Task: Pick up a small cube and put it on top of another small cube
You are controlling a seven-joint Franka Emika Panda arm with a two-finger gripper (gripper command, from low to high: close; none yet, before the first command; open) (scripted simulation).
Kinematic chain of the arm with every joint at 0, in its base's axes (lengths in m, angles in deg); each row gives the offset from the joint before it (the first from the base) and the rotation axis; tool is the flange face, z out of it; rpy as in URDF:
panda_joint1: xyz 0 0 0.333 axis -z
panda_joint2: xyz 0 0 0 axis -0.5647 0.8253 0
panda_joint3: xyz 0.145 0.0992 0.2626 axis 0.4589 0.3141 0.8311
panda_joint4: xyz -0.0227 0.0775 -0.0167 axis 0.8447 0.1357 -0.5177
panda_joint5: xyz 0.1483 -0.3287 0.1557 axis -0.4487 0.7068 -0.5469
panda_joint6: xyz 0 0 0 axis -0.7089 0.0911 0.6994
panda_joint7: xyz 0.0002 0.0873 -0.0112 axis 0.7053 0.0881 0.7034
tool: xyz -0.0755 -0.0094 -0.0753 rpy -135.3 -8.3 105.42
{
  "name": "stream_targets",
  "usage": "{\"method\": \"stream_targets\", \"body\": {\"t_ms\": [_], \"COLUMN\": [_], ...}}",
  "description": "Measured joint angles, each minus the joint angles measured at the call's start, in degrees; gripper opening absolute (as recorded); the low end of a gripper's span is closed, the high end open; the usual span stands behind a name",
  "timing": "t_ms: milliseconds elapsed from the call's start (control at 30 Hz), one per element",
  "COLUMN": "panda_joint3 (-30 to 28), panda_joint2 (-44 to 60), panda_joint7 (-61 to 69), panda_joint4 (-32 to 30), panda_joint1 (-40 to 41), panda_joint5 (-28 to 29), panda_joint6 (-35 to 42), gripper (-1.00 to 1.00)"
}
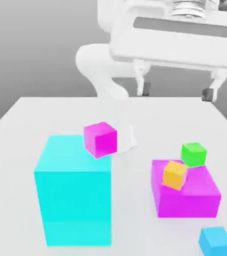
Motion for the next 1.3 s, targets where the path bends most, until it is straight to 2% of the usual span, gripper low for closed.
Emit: {"method": "stream_targets", "body": {"t_ms": [267, 500, 633, 667, 900, 1033, 1300], "panda_joint3": [2.2, 3.9, 0.6, -0.3, -0.3, 2.9, -0.2], "panda_joint2": [16.4, 29.5, 37.8, 39.4, 39.5, 32.4, 17.5], "panda_joint7": [-7.7, -11.2, -14.1, -14.7, -14.8, -11.7, -3.8], "panda_joint4": [0.5, 0.6, 2.2, 2.6, 2.6, 0.9, -2.3], "panda_joint1": [-3.9, -7.4, -10.6, -11.4, -11.4, -8.8, -3.8], "panda_joint5": [4.3, 3.6, 6.9, 7.7, 7.8, 3.7, 3.7], "panda_joint6": [-4.2, -8.7, -14.4, -15.5, -15.7, -10.3, 2.4], "gripper": [0.0, 0.0, 0.0, -1.0, -1.0, -1.0, -1.0]}}
